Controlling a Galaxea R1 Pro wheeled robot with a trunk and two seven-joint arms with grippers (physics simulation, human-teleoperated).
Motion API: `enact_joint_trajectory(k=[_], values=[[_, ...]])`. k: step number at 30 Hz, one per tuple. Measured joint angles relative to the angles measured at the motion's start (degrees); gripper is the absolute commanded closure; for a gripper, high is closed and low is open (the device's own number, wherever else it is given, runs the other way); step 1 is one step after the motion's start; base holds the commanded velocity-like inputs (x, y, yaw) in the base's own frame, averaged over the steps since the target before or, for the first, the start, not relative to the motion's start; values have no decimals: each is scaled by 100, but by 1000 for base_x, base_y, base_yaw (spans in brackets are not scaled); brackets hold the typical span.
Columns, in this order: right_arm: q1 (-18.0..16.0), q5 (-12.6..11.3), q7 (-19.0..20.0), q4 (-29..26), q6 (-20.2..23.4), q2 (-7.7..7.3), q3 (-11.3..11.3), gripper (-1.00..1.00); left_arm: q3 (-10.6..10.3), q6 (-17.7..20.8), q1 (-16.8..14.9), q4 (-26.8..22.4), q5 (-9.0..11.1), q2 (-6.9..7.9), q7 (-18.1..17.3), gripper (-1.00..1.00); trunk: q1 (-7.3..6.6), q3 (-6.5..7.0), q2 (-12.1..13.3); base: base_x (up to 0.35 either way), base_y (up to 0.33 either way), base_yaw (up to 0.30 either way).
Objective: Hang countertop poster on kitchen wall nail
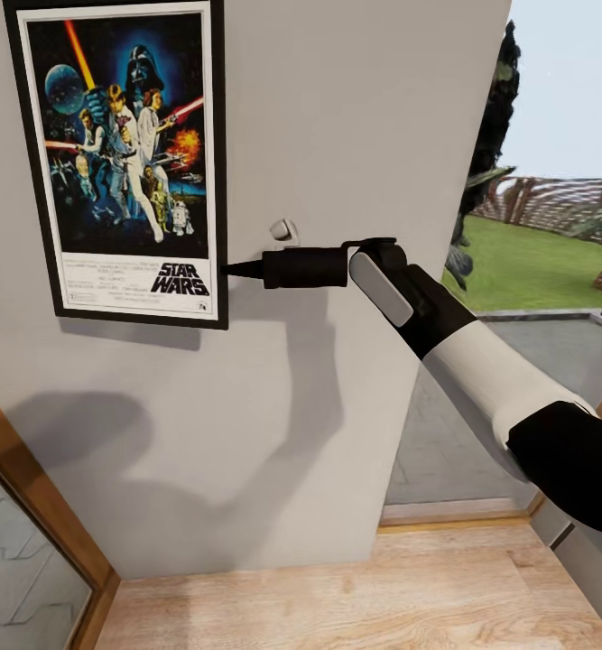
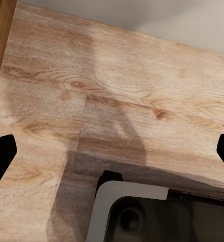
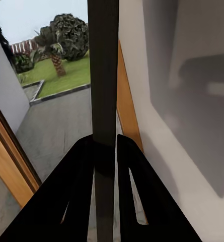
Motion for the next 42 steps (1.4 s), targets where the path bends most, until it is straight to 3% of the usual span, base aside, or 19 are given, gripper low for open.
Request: enact_joint_trajectory(k=[17,42], values=[[59,-28,-81,-65,-29,7,10,100,-1,0,0,0,0,0,0,-100,0,-1,0,0,0,0],[70,220,-51,8,-406,6,52,100,-5,0,1,-1,1,0,0,-100,1,-1,3,0,0,0]])
